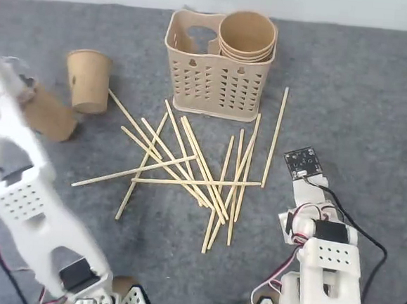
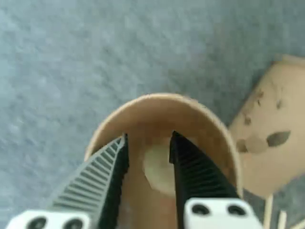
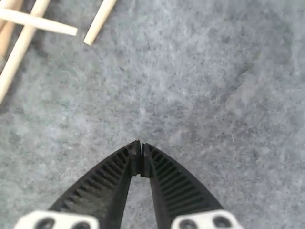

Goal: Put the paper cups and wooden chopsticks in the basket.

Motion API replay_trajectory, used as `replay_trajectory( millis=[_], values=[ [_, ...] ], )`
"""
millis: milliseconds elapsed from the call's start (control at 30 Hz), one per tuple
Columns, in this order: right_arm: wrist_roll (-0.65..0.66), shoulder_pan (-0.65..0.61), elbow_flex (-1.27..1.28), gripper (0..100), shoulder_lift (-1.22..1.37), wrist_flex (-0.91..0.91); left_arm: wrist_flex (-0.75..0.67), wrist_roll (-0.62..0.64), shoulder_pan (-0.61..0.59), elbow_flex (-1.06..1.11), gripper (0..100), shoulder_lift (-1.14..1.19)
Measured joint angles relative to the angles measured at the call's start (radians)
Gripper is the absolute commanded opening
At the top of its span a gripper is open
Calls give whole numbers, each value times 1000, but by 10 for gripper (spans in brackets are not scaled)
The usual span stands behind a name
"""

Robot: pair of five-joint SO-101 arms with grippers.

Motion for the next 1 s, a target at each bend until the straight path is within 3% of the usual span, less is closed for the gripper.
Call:
replay_trajectory(
  millis=[233,533,800,1000],
  values=[
    [0,0,0,7,0,-26,132,0,121,0,138,0],
    [25,-5,0,7,0,-32,206,-35,183,-77,138,0],
    [34,-5,0,7,0,-32,209,-98,186,-109,138,-80],
    [34,-3,0,7,0,-32,210,-110,118,-95,141,-186]
  ],
)
